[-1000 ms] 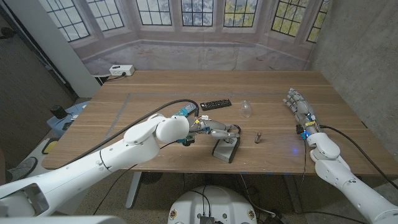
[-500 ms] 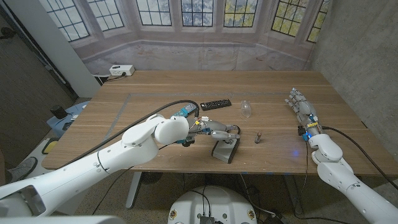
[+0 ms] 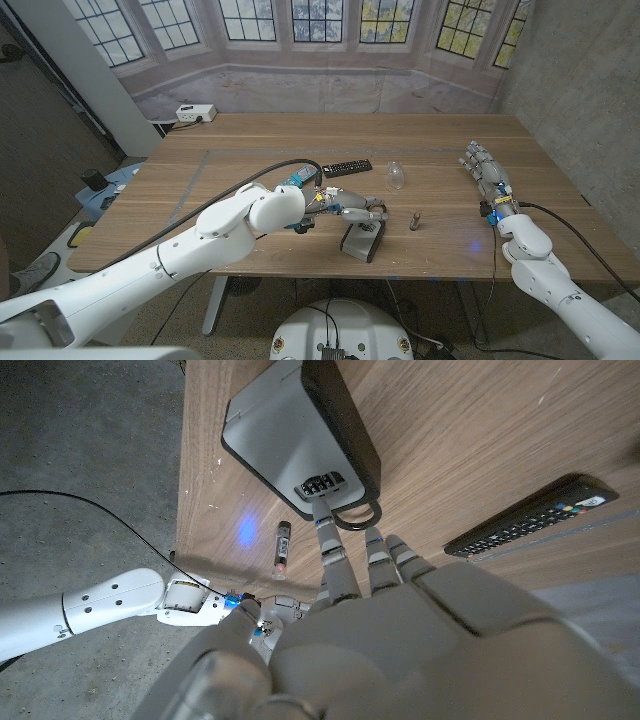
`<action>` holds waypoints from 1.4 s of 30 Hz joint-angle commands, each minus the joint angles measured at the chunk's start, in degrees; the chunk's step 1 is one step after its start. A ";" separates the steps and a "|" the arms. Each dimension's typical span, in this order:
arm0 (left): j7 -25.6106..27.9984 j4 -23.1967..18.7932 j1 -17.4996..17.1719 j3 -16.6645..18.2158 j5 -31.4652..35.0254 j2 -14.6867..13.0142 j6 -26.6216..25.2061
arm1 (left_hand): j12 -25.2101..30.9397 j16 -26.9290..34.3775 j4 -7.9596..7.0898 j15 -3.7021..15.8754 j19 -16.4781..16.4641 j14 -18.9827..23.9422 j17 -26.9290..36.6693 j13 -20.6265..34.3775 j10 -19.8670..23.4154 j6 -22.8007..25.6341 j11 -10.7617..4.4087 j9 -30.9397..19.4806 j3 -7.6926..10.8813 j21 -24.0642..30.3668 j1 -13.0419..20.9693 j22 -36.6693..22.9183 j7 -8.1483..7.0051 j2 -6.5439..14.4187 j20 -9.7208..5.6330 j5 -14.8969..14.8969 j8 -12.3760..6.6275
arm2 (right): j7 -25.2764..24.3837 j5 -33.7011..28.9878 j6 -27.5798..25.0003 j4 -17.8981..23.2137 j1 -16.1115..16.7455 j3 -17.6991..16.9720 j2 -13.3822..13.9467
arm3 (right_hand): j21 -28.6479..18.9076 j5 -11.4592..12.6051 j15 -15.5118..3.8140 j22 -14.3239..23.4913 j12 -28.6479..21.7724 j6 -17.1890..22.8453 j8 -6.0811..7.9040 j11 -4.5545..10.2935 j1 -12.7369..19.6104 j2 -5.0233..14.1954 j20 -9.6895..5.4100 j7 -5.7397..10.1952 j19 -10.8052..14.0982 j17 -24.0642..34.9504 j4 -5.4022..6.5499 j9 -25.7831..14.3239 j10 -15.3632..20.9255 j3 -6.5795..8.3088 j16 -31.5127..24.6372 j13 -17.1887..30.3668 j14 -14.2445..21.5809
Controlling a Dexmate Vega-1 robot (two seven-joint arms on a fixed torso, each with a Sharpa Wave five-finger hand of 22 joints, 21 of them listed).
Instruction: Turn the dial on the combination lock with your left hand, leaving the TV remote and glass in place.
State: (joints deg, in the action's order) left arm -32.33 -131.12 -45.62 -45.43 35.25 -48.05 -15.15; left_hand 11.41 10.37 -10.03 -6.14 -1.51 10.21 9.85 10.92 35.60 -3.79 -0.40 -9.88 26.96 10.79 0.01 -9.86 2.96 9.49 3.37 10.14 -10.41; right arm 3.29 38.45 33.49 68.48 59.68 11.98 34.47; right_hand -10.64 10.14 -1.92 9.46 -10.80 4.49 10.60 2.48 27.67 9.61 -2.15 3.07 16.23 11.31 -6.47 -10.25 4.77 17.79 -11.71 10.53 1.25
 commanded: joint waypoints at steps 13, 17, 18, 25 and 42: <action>-0.21 0.60 -1.30 0.17 4.85 1.23 1.63 | -0.03 -0.02 0.10 0.28 0.96 -1.05 -0.02 -0.04 0.34 -0.14 -0.38 -0.12 0.73 -0.06 0.70 -0.14 -0.21 -0.02 -0.17 0.09 -0.10 | 1.15 0.58 1.19 -2.09 -0.54 -0.04 -0.84 | -0.25 0.23 -2.80 0.18 -0.23 -0.24 0.21 -0.01 -0.54 0.12 -4.19 -0.16 -0.25 0.09 -0.20 -0.17 -0.15 0.43 -0.28 0.29 -0.21; -0.14 0.63 -1.65 0.25 5.42 1.31 1.84 | 0.01 0.02 0.10 0.30 0.99 -1.07 -0.02 -0.04 0.51 -0.18 -0.40 -0.12 0.78 -0.04 0.71 -0.14 -0.23 -0.02 -0.16 0.09 -0.09 | 0.89 0.60 1.37 -1.68 0.00 -0.16 -0.81 | -0.24 0.23 -2.80 0.18 -0.22 -0.23 0.21 0.02 -0.55 0.12 -4.16 -0.15 -0.26 0.09 -0.20 -0.17 -0.18 0.44 -0.28 0.29 -0.21; 0.09 0.69 -1.82 0.36 5.39 1.30 2.03 | 0.02 0.04 0.10 0.29 0.99 -1.06 -0.02 -0.04 0.56 -0.21 -0.61 -0.12 0.81 -0.03 0.71 -0.14 -0.25 -0.02 -0.15 0.09 -0.07 | 0.87 0.60 1.42 -1.61 0.12 -0.18 -0.80 | -0.25 0.22 -2.80 0.18 -0.22 -0.24 0.21 -0.02 -0.55 0.12 -4.19 -0.13 -0.25 0.09 -0.20 -0.17 -0.18 0.44 -0.29 0.29 -0.21; 0.35 0.93 -2.42 0.66 5.86 1.35 2.63 | -0.04 0.11 0.10 0.28 1.05 -1.06 -0.03 -0.04 0.51 -0.40 -0.38 -0.12 0.92 0.00 0.72 -0.14 -0.20 -0.03 -0.20 0.08 -0.01 | 0.50 0.51 1.68 -1.13 0.84 -0.30 -0.79 | -0.25 0.22 -2.78 0.18 -0.21 -0.23 0.22 0.02 -0.58 0.10 -4.19 -0.17 -0.25 0.10 -0.19 -0.17 -0.20 0.44 -0.29 0.29 -0.21; -0.33 1.58 -2.45 0.92 6.66 1.75 4.30 | -0.13 0.26 0.11 0.24 1.06 -1.00 -0.03 -0.03 0.50 -0.50 -0.87 -0.12 1.22 0.12 0.73 -0.14 -0.36 -0.08 -0.21 0.06 -0.02 | 0.05 0.57 1.68 -0.45 1.93 -0.53 -0.71 | -0.24 0.21 -2.81 0.18 -0.23 -0.23 0.22 -0.01 -0.60 0.09 -4.18 -0.09 -0.25 0.10 -0.20 -0.17 -0.17 0.48 -0.29 0.29 -0.21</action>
State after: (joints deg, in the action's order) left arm -32.26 -129.98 -47.97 -44.69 41.44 -46.61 -11.86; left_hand 11.41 10.40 -9.95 -5.83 -0.60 9.30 9.85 10.93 35.93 -4.00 -0.73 -9.88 27.66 10.81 0.24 -9.88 2.75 9.26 3.07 10.15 -10.41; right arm 3.60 38.98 35.13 67.69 60.97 11.64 33.73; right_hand -10.64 10.14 -1.92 9.46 -10.80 4.49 10.60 2.48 27.67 9.61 -2.15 3.07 16.23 11.31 -6.72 -10.25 4.77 18.03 -11.71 10.52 1.25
